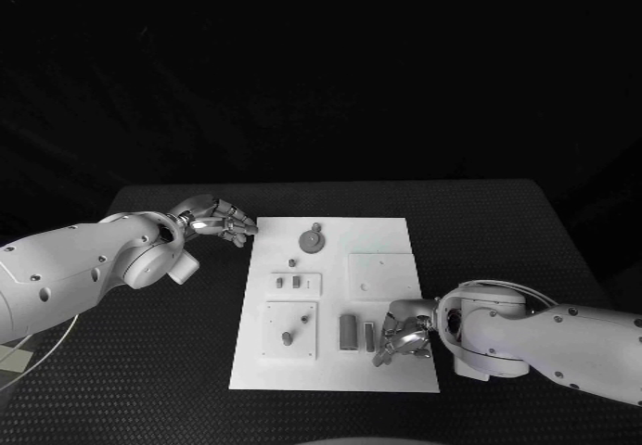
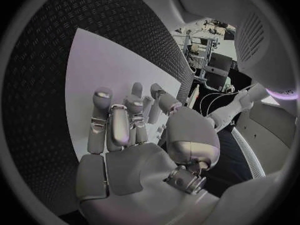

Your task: Assemble the parts on the task board

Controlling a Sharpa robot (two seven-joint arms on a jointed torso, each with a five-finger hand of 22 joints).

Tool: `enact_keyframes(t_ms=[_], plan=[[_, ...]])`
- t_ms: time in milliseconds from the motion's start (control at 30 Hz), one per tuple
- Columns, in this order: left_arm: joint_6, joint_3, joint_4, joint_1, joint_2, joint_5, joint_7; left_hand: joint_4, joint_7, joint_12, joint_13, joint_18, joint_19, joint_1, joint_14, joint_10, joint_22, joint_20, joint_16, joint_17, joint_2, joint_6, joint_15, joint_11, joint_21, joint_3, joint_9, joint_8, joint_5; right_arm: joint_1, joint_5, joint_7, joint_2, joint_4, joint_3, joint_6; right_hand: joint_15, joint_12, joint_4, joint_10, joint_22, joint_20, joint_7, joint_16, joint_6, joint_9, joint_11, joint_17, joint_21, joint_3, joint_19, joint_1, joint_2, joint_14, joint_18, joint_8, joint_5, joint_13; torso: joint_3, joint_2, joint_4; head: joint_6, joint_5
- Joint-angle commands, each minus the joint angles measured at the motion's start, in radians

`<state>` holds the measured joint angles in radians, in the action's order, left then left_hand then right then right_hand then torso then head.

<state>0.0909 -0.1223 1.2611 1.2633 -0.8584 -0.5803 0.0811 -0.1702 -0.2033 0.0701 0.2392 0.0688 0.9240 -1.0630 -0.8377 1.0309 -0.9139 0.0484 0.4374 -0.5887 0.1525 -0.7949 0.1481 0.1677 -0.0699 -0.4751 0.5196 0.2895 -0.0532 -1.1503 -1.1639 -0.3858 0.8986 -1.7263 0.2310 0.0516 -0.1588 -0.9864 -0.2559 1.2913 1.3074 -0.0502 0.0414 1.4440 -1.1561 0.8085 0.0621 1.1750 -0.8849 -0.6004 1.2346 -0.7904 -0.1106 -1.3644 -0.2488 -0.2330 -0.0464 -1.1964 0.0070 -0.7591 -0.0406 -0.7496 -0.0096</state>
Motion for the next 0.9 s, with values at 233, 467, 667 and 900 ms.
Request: enact_keyframes(t_ms=[233, 467, 667, 900], plan=[[-0.013, 0.000, 0.001, 0.001, 0.002, -0.003, 0.009, 0.002, 0.002, 0.001, -0.001, 0.009, -0.007, -0.001, -0.006, 0.002, 0.002, 0.001, -0.004, -0.002, 0.000, 0.006, 0.000, 0.003, -0.001, 0.000, -0.002, 0.006, 0.004, 0.002, -0.005, -0.002, -0.006, 0.001, 0.000, -0.010, -0.001, 0.005, 0.049, 0.001, 0.013, 0.006, 0.004, -0.001, 0.001, 0.002, 0.001, 0.004, 0.007, 0.004, 0.005, 0.026, -0.007, -0.002, -0.013, -0.001, -0.002, 0.000, 0.0002, 0.000, 0.0001, -0.002, 0.001], [-0.014, 0.000, 0.001, 0.001, 0.002, -0.003, 0.008, 0.002, 0.002, 0.001, -0.001, 0.009, -0.007, -0.001, -0.006, 0.002, 0.002, 0.001, -0.004, -0.002, -0.001, 0.006, 0.000, 0.003, -0.001, 0.000, -0.002, 0.006, 0.004, 0.002, -0.008, -0.016, -0.005, 0.010, 0.000, -0.021, -0.003, 0.005, 0.103, 0.000, 0.014, 0.005, 0.003, 0.000, 0.001, 0.002, 0.002, 0.006, 0.009, 0.003, 0.005, 0.060, -0.008, -0.002, -0.013, 0.000, -0.002, -0.001, -0.0005, 0.000, -0.0004, -0.002, 0.001], [-0.014, 0.000, 0.001, 0.001, 0.001, -0.003, 0.008, 0.002, 0.002, 0.001, -0.002, 0.009, -0.007, 0.000, -0.006, 0.002, 0.002, 0.001, -0.005, -0.003, -0.001, 0.005, 0.000, 0.003, -0.001, 0.001, -0.002, 0.006, 0.004, 0.002, -0.009, -0.025, -0.005, 0.017, 0.000, -0.024, -0.004, 0.005, 0.122, -0.001, 0.017, 0.003, 0.002, 0.002, 0.002, 0.004, 0.003, 0.008, 0.008, 0.011, 0.001, 0.089, 0.052, -0.001, -0.013, 0.000, -0.002, -0.003, -0.0003, 0.000, -0.0003, -0.004, 0.001], [-0.014, 0.000, 0.001, 0.001, 0.001, -0.003, 0.007, 0.003, 0.002, 0.001, -0.002, 0.009, -0.007, 0.000, -0.006, 0.002, 0.002, 0.001, -0.005, -0.003, -0.001, 0.005, 0.000, 0.003, -0.001, 0.001, -0.002, 0.006, 0.004, 0.002, -0.010, -0.029, -0.006, 0.022, 0.000, -0.033, -0.004, 0.004, 0.106, -0.003, 0.020, 0.002, 0.002, 0.004, 0.002, 0.006, 0.003, 0.011, 0.005, 0.019, -0.003, 0.103, 0.121, -0.001, -0.013, 0.001, -0.003, -0.006, 0.0000, 0.000, 0.0001, -0.004, 0.002]])
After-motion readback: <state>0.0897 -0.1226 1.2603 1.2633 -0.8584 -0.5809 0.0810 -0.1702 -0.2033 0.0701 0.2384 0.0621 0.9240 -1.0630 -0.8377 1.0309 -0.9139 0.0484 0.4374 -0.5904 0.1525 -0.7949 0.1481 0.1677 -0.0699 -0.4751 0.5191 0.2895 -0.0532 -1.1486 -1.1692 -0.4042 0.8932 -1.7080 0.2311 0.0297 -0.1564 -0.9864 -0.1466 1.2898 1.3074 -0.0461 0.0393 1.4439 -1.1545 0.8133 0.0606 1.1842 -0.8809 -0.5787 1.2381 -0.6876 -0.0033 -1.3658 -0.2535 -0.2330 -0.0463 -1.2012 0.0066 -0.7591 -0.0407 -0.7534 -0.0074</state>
